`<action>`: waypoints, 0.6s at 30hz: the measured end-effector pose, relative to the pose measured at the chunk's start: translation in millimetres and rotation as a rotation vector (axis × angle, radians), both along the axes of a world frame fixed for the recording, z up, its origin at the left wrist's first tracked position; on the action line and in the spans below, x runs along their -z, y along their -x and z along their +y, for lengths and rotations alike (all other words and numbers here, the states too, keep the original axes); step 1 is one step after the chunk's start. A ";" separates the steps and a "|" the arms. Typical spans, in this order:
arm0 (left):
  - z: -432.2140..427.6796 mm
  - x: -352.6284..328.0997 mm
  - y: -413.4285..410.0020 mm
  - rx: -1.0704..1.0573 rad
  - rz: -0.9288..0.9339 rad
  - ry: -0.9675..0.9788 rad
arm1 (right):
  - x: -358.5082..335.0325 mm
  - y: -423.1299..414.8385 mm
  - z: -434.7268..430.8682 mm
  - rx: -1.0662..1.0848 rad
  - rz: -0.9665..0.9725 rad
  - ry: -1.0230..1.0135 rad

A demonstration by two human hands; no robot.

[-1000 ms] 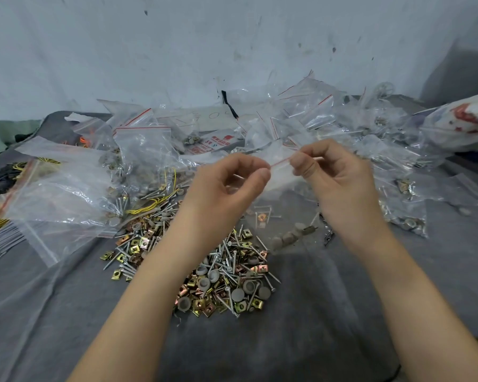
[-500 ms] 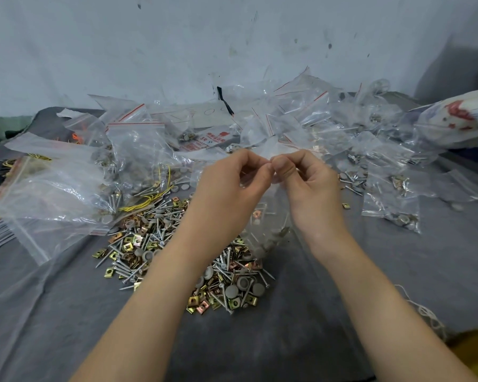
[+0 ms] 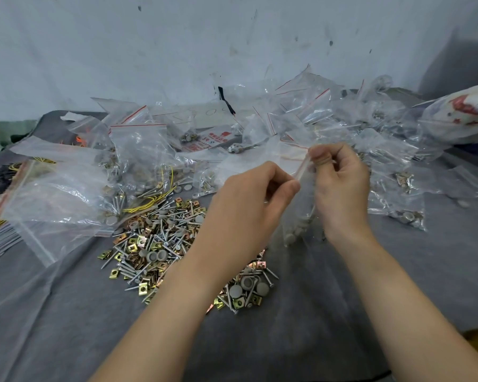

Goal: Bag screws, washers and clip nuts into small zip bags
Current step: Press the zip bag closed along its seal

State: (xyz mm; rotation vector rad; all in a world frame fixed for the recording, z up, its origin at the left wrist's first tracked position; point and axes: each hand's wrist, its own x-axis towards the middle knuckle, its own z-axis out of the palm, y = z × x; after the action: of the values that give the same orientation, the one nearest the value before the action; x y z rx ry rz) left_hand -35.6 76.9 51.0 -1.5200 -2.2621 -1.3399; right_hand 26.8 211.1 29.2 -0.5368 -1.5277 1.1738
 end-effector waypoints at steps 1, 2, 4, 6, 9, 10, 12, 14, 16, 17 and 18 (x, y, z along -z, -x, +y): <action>-0.3 -0.3 -0.3 0.000 -0.009 0.001 | 0.3 0.5 0.5 0.007 0.009 0.008; -0.9 -0.7 -0.5 -0.004 -0.015 0.004 | 0.5 1.0 1.0 0.012 0.015 0.015; -1.6 -1.5 -0.4 -0.022 -0.009 0.012 | 1.1 2.3 1.5 0.022 0.019 0.019; -1.9 -2.3 0.3 -0.035 -0.003 0.013 | 1.9 3.4 1.6 0.023 0.023 0.026; -3.9 -4.0 4.0 -0.032 -0.027 0.014 | -0.6 3.9 0.6 -0.001 0.016 0.011; -5.2 -5.3 5.8 -0.020 -0.047 0.009 | -2.3 3.5 0.4 -0.009 0.006 -0.004; -9.2 -8.7 10.0 -0.010 -0.137 -0.050 | -7.0 2.4 0.9 -0.033 -0.003 -0.033; -13.4 -13.3 17.3 -0.016 -0.238 -0.145 | -11.0 1.1 1.5 -0.098 0.018 -0.031; -17.0 -17.6 30.8 -0.049 -0.292 -0.187 | -9.8 -0.2 3.2 -0.147 0.018 -0.030; -18.4 -20.3 39.2 -0.066 -0.315 -0.191 | -7.7 -0.2 4.5 -0.155 -0.011 -0.033; -18.5 -22.9 46.6 -0.085 -0.339 -0.209 | -4.2 -0.4 6.1 -0.161 -0.055 -0.031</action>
State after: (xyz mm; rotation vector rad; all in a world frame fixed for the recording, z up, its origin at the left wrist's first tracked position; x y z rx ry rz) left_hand -82.2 58.4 74.0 -1.1916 -2.2445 -1.8599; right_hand 27.2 217.1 33.4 -0.4343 -1.6579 1.2649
